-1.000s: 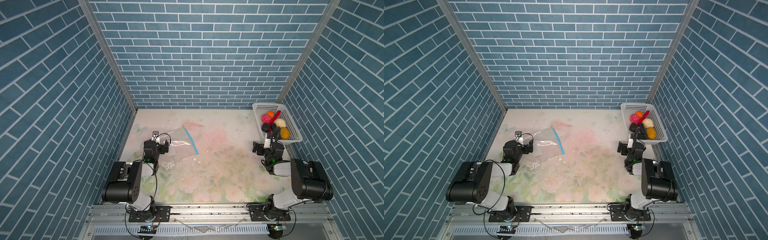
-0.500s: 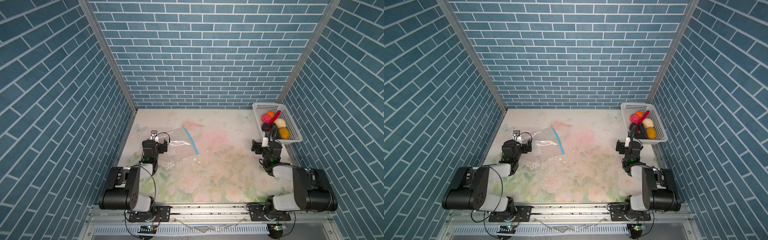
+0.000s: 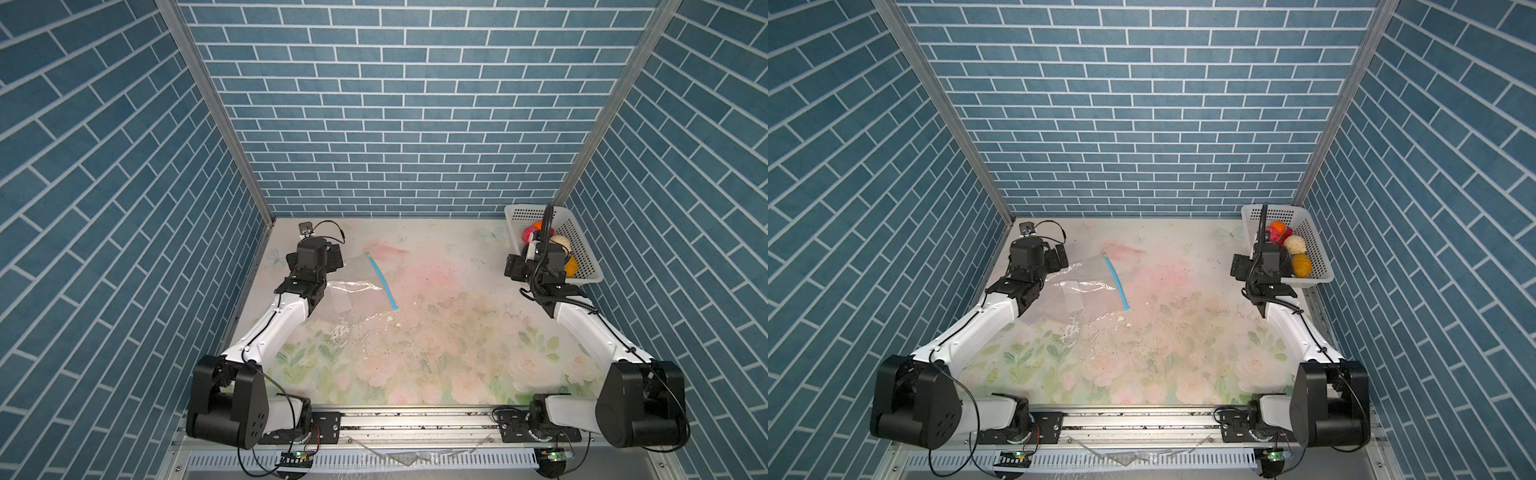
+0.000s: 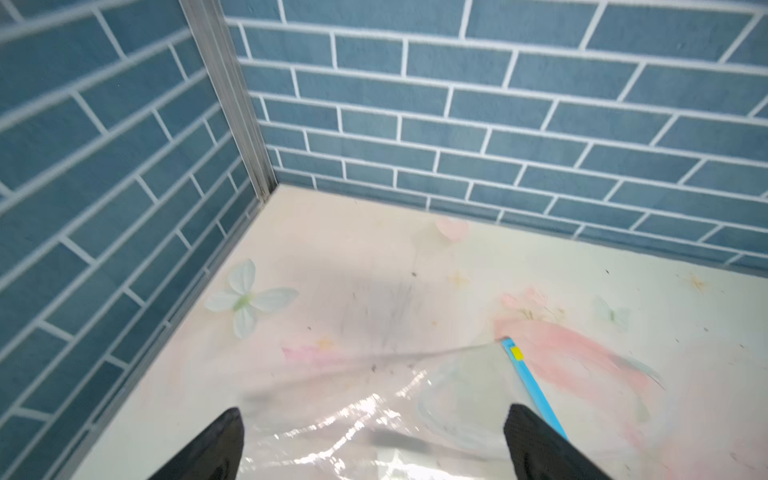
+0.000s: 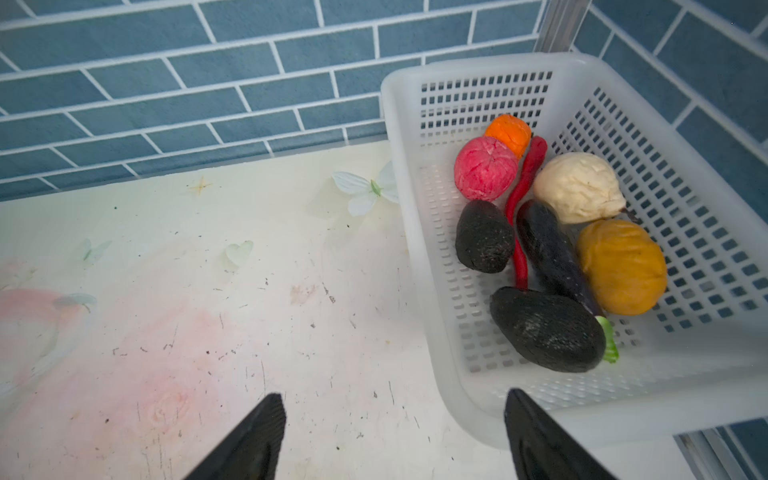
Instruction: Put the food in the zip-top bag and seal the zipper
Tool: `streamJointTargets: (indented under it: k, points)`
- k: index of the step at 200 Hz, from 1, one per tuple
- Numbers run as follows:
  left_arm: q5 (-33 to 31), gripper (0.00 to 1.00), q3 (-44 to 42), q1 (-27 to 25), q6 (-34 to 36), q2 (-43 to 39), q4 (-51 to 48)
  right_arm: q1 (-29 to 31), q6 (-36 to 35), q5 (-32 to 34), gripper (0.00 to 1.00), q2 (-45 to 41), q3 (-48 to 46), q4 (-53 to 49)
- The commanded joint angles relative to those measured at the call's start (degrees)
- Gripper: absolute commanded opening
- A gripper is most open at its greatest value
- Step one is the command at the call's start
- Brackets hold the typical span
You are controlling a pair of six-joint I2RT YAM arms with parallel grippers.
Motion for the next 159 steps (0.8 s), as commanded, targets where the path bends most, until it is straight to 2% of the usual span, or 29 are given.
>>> streamJointTargets:
  k: [1, 21, 57, 82, 103, 159]
  points:
    - [-1.98, 0.99, 6.61, -5.71, -4.79, 5.08, -11.98, -0.18, 3.24, 5.46, 0.84, 4.23, 8.61, -17.65]
    - [-4.43, 0.99, 12.30, -10.27, -4.86, 10.16, -15.33, -0.62, 2.03, 6.69, 0.84, 8.69, 14.47, -21.22]
    - [5.87, 0.99, 21.44, -11.75, -5.44, 18.85, -20.59, -2.24, -1.88, 4.95, 0.80, 18.15, 24.13, -24.69]
    - [10.13, 0.99, 25.87, -11.93, -7.39, 23.27, -23.90, -3.95, -3.52, 2.64, 0.76, 23.97, 29.74, -25.81]
    - [11.41, 0.99, 27.05, -12.61, -8.61, 25.06, -24.39, -4.28, -5.56, 1.74, 0.75, 28.11, 33.70, -26.47]
    - [15.52, 0.99, 26.54, -14.45, -10.19, 27.41, -21.52, -4.29, -8.12, -4.00, 0.61, 37.68, 45.03, -28.99]
